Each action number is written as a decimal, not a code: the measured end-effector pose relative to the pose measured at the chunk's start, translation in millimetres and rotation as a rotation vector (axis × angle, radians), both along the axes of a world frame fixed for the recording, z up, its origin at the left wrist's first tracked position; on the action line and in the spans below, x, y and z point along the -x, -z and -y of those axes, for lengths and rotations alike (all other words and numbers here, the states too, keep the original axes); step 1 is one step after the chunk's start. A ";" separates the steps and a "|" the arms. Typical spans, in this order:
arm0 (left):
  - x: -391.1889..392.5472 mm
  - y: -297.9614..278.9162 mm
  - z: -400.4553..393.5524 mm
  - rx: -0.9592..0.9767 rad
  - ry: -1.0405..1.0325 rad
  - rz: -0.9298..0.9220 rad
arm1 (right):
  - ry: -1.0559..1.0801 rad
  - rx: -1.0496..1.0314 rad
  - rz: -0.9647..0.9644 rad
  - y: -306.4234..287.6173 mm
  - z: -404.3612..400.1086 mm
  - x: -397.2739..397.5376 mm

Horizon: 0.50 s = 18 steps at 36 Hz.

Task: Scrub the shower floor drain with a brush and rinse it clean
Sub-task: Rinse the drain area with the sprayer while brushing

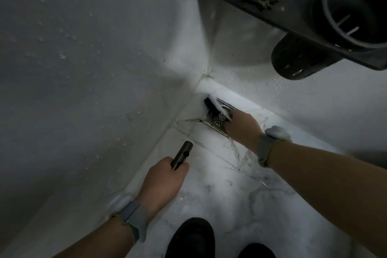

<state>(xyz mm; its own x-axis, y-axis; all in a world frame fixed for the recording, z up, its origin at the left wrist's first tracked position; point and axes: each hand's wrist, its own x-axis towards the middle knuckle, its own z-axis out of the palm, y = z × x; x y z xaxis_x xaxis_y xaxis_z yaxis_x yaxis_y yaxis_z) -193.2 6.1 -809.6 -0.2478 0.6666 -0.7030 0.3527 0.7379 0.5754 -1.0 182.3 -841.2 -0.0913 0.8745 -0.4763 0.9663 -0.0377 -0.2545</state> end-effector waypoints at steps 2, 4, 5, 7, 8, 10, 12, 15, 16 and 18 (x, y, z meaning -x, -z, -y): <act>1.0 0.9 -1.7 0.004 0.012 -0.015 | 0.008 -0.014 -0.028 3.0 2.3 2.2; 0.3 1.6 -3.1 0.002 0.012 -0.021 | -0.023 -0.008 -0.091 6.6 3.0 5.5; -0.4 0.6 -3.7 0.000 0.013 -0.023 | -0.038 -0.004 -0.125 6.8 2.6 7.5; -1.5 0.9 -4.0 0.006 0.018 -0.027 | -0.017 0.007 -0.165 5.5 0.9 12.5; -1.6 1.2 -4.3 0.006 0.019 -0.026 | 0.002 0.013 -0.158 5.2 -0.8 14.7; -0.8 1.1 -3.9 0.011 0.021 -0.025 | 0.003 0.020 -0.122 5.4 -2.4 17.9; 0.3 0.9 -3.7 0.012 0.020 -0.027 | -0.009 0.024 -0.104 4.8 0.2 18.2; 1.8 0.8 -3.5 0.014 0.014 -0.036 | 0.031 -0.004 -0.134 5.1 9.9 13.7; 2.2 1.4 -3.2 0.014 0.012 -0.038 | 0.045 -0.030 -0.135 4.7 13.5 11.4; 2.3 2.3 -3.7 0.026 0.012 -0.029 | -0.009 -0.099 -0.116 0.9 19.5 3.6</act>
<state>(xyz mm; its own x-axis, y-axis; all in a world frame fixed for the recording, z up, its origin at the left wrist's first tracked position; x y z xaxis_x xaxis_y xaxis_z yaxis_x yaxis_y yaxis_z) -195.5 9.8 -811.9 -0.2606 0.6511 -0.7128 0.3777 0.7483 0.5454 -4.5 162.8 -842.1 -0.1493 0.9155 -0.3736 0.9303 0.0020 -0.3668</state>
